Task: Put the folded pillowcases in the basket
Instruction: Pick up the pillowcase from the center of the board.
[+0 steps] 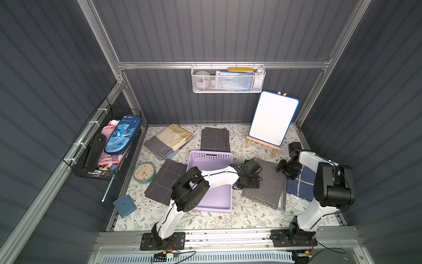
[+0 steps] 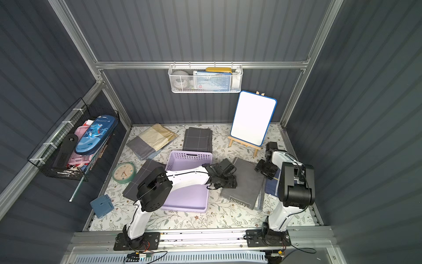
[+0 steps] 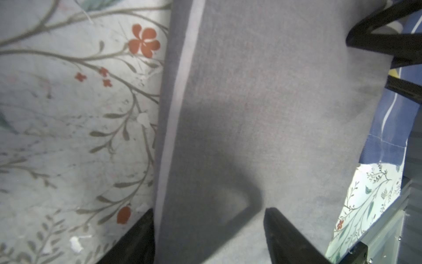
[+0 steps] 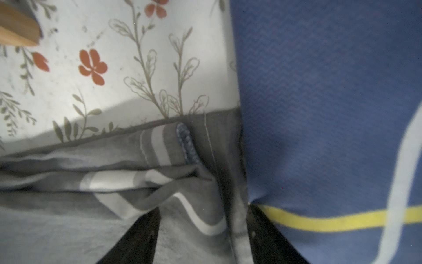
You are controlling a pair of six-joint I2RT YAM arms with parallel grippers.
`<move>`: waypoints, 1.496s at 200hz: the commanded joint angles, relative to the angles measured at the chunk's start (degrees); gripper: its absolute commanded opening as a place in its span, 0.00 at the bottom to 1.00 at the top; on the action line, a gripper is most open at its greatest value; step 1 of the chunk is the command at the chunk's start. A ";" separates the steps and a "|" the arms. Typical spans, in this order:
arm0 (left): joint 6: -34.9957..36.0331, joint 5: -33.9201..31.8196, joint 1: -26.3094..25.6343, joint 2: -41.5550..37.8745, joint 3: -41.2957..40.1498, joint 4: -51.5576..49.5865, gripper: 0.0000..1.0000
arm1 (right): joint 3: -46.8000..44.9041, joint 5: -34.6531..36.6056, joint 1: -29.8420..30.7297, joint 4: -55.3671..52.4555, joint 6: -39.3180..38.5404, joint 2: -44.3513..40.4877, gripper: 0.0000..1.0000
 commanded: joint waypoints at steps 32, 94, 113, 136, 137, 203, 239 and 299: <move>-2.55 2.37 -1.86 2.37 -0.90 -5.39 0.79 | -0.02 -1.01 0.85 -0.70 -0.23 0.83 0.57; -4.57 1.04 -3.54 0.85 -1.61 -10.50 0.98 | 0.15 -1.65 1.33 -0.59 -0.20 1.75 0.47; -5.35 -0.40 -3.58 -0.85 -1.78 -12.66 0.98 | 0.01 -1.66 1.43 -0.68 -0.26 1.88 0.41; -6.57 -0.14 -4.08 -2.99 -3.20 -13.35 0.98 | -0.10 -0.92 1.61 -0.80 -0.25 1.62 0.35; -6.60 -0.05 -4.16 -3.06 -3.29 -13.35 0.98 | -0.06 -0.94 1.60 -0.79 -0.23 1.62 0.35; -9.59 3.22 -8.29 0.80 -3.07 -9.60 0.95 | -0.11 -1.28 2.39 -0.68 -0.13 1.96 0.34; -11.63 2.80 -10.13 1.67 -4.45 -7.95 0.85 | 0.02 -3.34 2.64 -0.50 -0.23 2.72 0.15; -12.83 -7.53 -11.32 -1.74 -1.15 -13.14 0.19 | -0.20 -1.62 4.42 -1.55 -0.24 0.68 0.00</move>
